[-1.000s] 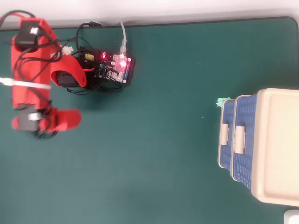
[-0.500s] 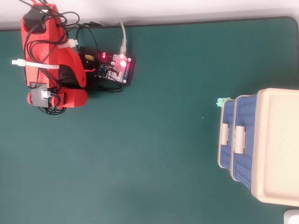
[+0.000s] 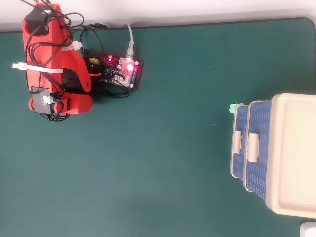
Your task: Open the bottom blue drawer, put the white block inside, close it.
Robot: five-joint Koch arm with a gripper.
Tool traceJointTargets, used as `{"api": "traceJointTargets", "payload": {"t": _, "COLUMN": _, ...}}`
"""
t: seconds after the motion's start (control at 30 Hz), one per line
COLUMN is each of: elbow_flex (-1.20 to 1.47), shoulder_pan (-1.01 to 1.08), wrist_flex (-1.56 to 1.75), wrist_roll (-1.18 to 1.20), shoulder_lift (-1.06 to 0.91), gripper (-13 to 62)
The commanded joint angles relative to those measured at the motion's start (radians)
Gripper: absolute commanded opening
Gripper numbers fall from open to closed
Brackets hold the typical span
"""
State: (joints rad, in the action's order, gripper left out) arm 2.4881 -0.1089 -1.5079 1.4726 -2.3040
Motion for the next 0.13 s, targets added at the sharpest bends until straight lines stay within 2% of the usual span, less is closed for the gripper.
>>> {"api": "traceJointTargets", "payload": {"t": 0.0, "elbow_flex": 0.014, "shoulder_pan": -0.011, "wrist_flex": -0.144, "wrist_roll": -0.003, "shoulder_lift": -0.048, "gripper": 34.6}}
{"api": "traceJointTargets", "payload": {"t": 0.1, "elbow_flex": 0.014, "shoulder_pan": -0.011, "wrist_flex": -0.146, "wrist_roll": -0.003, "shoulder_lift": -0.048, "gripper": 34.6}}
